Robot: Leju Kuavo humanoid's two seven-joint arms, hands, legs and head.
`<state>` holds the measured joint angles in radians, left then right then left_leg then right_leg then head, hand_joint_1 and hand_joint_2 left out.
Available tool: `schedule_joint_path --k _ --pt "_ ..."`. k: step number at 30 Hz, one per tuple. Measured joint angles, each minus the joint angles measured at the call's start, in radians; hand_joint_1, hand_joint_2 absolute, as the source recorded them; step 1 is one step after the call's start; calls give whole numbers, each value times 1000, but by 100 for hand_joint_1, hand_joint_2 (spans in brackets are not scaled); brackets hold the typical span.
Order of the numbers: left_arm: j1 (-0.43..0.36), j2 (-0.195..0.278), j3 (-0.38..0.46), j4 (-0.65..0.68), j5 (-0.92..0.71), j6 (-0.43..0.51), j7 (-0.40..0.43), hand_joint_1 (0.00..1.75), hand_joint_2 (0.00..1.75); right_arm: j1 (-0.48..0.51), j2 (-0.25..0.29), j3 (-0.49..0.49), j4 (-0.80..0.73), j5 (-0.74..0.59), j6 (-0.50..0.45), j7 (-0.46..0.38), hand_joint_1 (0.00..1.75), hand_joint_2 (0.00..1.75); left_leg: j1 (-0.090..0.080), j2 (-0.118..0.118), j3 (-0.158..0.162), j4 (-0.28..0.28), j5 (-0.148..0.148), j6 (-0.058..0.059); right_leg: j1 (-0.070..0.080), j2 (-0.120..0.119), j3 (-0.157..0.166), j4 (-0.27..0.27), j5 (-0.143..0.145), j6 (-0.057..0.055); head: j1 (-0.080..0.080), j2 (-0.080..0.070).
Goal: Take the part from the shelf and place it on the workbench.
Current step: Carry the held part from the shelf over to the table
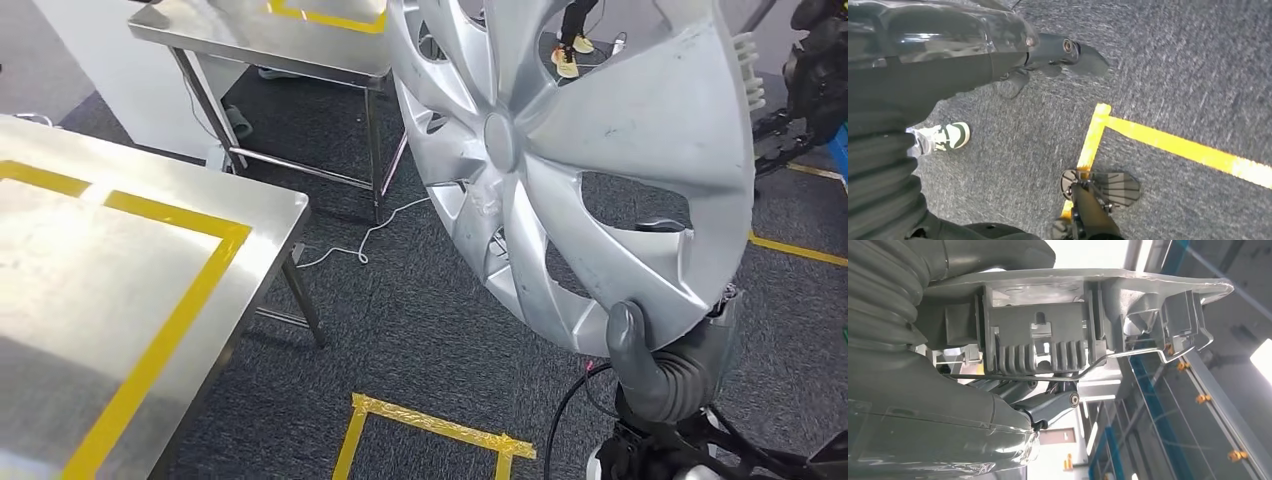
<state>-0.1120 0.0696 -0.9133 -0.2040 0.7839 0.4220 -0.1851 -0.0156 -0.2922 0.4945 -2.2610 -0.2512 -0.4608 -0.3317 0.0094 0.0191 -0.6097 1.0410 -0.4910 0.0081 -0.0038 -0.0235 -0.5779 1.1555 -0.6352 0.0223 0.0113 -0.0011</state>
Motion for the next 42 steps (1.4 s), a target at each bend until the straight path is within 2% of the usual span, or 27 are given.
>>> schedule_joint_path --k 2,3,4,5,7,9,11,12,13,15,17,18,19,20,22,24,25,27,29,32,33,34,35,36,38,40,42 --pt "0 0 0 0 0 0 1 0 175 3 0 0 2 0 0 0 175 175 -3 -20 -3 0 3 4 0 13 -52 124 -49 -1 7 0" --pt "0 0 0 0 0 0 2 0 175 6 0 0 3 0 1 -1 175 175 -4 -31 -3 0 4 5 0 16 -59 141 -44 -3 11 0" --pt "0 0 0 0 0 0 2 0 175 8 0 0 5 0 2 -1 175 175 -5 -44 -3 0 5 6 0 18 -49 119 -20 -8 14 0" --pt "0 0 0 0 0 0 3 0 175 10 0 0 6 0 2 -2 175 175 -6 -56 -1 1 5 6 1 26 -23 62 20 -14 18 0" --pt "-1 0 0 0 0 0 2 0 175 13 0 -1 6 0 4 -3 175 175 -5 -80 -2 1 9 3 3 59 35 -72 85 -26 23 0" --pt "-2 -1 0 0 0 0 1 0 175 14 0 -1 5 1 7 -6 175 175 -1 -99 -10 1 16 -8 6 81 60 -136 102 -34 26 0" --pt "1 -1 0 0 0 0 -1 0 175 14 0 -1 5 2 9 -9 175 175 1 -115 -18 -2 25 -22 7 69 62 -149 103 -38 32 0" --pt "3 -1 0 0 0 0 -1 0 175 14 0 -1 5 4 10 -10 175 175 0 -103 -23 0 24 -26 6 59 64 -158 107 -40 32 0" --pt "4 -1 0 0 0 0 -1 0 175 14 0 -1 5 5 10 -10 175 175 -2 -78 -31 14 11 -29 5 50 67 -168 113 -42 28 0" --pt "3 -2 0 0 -1 0 -1 0 175 14 0 -2 4 8 11 -12 175 175 -2 -23 -70 97 -46 -33 4 31 68 -180 123 -47 15 0" --pt "3 -2 0 0 -2 0 0 0 175 15 0 -2 3 9 12 -12 175 175 3 -15 -122 222 -105 -43 5 11 65 -179 124 -49 5 0" --pt "3 -2 0 0 -2 0 1 0 175 16 0 -2 4 9 12 -12 175 175 6 -16 -135 258 -114 -47 5 1 63 -177 124 -48 -1 0" --pt "3 -1 0 0 -2 0 2 0 175 17 0 -2 5 9 12 -12 175 175 7 -16 -131 259 -105 -51 5 -9 62 -175 123 -47 -7 0" --pt "3 0 0 0 -2 0 3 0 175 17 0 -2 6 9 13 -12 175 175 9 -12 -108 224 -82 -53 4 -17 62 -173 121 -45 -12 0" --pt "3 1 0 0 -2 0 3 0 175 15 0 -2 6 9 14 -12 175 175 7 28 -32 91 -30 -55 5 -31 60 -162 113 -34 -21 0" --pt "2 0 0 0 -2 0 3 0 175 12 0 -2 5 9 16 -11 175 175 2 64 10 12 -13 -42 9 -42 58 -149 104 -23 -22 0" --pt "2 0 0 0 -2 0 3 0 175 10 0 -2 5 9 18 -11 175 175 -2 65 9 10 -17 -33 10 -47 57 -146 102 -20 -20 0" --pt "3 0 0 0 -3 0 3 0 175 8 0 -2 6 9 19 -10 175 175 -3 45 5 8 -13 -19 7 -55 57 -143 97 -14 -13 0" --pt "1 1 -1 0 -5 0 4 0 175 8 0 -2 6 9 20 -10 175 175 -1 24 4 5 -8 -8 2 -33 42 -102 62 -6 -9 0" --pt "-2 0 -1 0 -8 0 6 0 175 10 0 -2 6 9 21 -10 175 175 -4 -11 1 5 -4 3 -2 10 -37 87 -33 -1 2 0" --pt "-2 0 -1 0 -8 0 7 0 175 11 0 -2 7 9 21 -10 175 175 -6 -24 1 5 -3 5 -2 14 -59 135 -46 -2 6 0" --pt "-2 0 -1 0 -9 -1 8 0 175 12 0 -2 8 9 21 -9 175 175 -7 -37 1 5 -2 6 -2 17 -67 149 -38 -6 10 0" --pt "-1 0 -1 0 -9 -2 8 0 175 12 0 -1 8 9 21 -9 175 175 -9 -50 2 5 -1 7 -1 20 -57 122 -10 -12 14 0" --pt "-1 0 -1 0 -9 -2 9 0 175 12 0 -1 8 9 21 -8 175 175 -10 -62 3 5 0 7 0 28 -33 63 31 -19 18 0" --pt "-2 -2 -1 0 -9 -3 9 0 175 12 0 -1 8 10 21 -7 175 175 -9 -84 2 5 3 5 3 63 19 -67 96 -33 22 0" --pt "-1 -5 -1 0 -10 -3 9 0 175 13 0 -1 7 10 21 -6 175 175 -5 -101 -7 5 10 -5 7 85 40 -123 112 -40 26 0" --pt "1 -5 -2 0 -11 -4 9 0 175 13 0 -1 7 10 20 -5 175 175 -2 -116 -15 2 18 -19 8 73 42 -141 114 -44 31 0"
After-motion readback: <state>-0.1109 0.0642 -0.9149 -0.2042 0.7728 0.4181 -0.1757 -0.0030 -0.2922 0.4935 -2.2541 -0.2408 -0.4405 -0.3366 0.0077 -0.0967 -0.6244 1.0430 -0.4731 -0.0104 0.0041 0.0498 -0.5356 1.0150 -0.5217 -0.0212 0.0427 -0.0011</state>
